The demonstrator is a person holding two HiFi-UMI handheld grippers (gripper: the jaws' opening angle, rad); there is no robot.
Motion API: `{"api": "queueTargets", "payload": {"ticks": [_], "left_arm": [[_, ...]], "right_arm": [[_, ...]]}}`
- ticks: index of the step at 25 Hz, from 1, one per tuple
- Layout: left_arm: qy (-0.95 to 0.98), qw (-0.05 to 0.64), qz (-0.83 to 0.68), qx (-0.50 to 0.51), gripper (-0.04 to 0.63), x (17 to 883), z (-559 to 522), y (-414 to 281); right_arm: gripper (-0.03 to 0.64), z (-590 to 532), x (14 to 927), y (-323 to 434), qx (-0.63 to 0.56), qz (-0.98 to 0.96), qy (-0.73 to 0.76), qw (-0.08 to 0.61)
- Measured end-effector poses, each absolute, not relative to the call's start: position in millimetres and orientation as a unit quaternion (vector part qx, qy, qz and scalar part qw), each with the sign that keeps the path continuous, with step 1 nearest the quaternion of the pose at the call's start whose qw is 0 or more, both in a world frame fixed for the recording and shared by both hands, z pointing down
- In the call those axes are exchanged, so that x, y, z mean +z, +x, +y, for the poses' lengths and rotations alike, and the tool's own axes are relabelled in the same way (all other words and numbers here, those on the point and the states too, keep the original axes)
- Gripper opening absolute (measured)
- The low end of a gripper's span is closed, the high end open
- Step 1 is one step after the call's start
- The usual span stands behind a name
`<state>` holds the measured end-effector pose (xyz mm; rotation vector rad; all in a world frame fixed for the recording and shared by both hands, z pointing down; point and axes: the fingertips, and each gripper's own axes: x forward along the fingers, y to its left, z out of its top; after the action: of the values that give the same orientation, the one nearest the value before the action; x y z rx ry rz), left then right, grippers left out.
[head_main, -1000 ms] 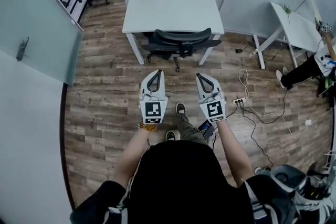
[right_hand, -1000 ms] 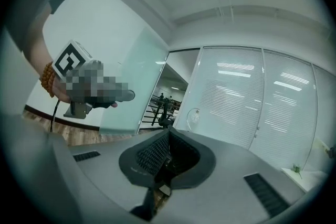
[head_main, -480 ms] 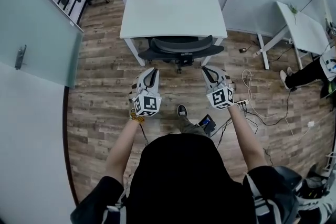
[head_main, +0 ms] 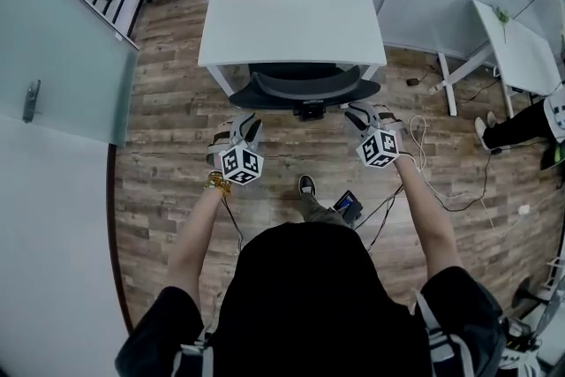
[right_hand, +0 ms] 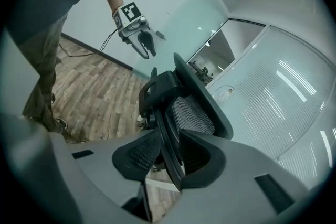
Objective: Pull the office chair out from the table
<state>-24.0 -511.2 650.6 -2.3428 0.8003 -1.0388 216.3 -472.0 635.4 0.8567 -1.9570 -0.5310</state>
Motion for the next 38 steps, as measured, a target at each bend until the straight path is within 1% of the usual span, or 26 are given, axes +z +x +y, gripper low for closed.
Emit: {"api": "queueTargets", "payload": {"ticks": [3,7,12,18,23,28,31,38], "left_arm": [[-0.841,0.229,0.279,-0.403,0.120,664.2,-526.0,-25.1],[-0.826,0.251,0.243,-0.443,0.133,685.7,-538.8,-22.8],[-0.814,0.267,0.215,-0.469,0.152,701.0,-555.8,-17.1],[-0.813,0.263,0.197,-0.480,0.166,710.2,-563.6,-10.5],[-0.807,0.261,0.187,-0.495,0.166,723.9,-564.5,-13.1],[-0.794,0.296,0.180,-0.500,0.166,727.0,-567.1,-9.9],[-0.785,0.316,0.179,-0.502,0.158,729.8,-567.5,-9.7],[-0.786,0.297,0.187,-0.509,0.155,733.9,-568.7,-11.4]], "right_arm": [[0.117,-481.6,652.0,227.3,-0.213,-0.788,0.325,0.478],[0.146,-493.5,669.4,242.3,-0.214,-0.778,0.302,0.508],[0.169,-509.3,690.3,260.0,-0.206,-0.768,0.275,0.540],[0.170,-521.0,703.9,275.8,-0.187,-0.766,0.269,0.553],[0.169,-522.4,714.2,273.6,-0.186,-0.768,0.251,0.560],[0.156,-524.8,721.5,270.0,-0.187,-0.768,0.250,0.559],[0.124,-526.2,721.2,268.8,-0.188,-0.766,0.264,0.556],[0.121,-526.6,724.1,265.4,-0.170,-0.761,0.281,0.560]]}}
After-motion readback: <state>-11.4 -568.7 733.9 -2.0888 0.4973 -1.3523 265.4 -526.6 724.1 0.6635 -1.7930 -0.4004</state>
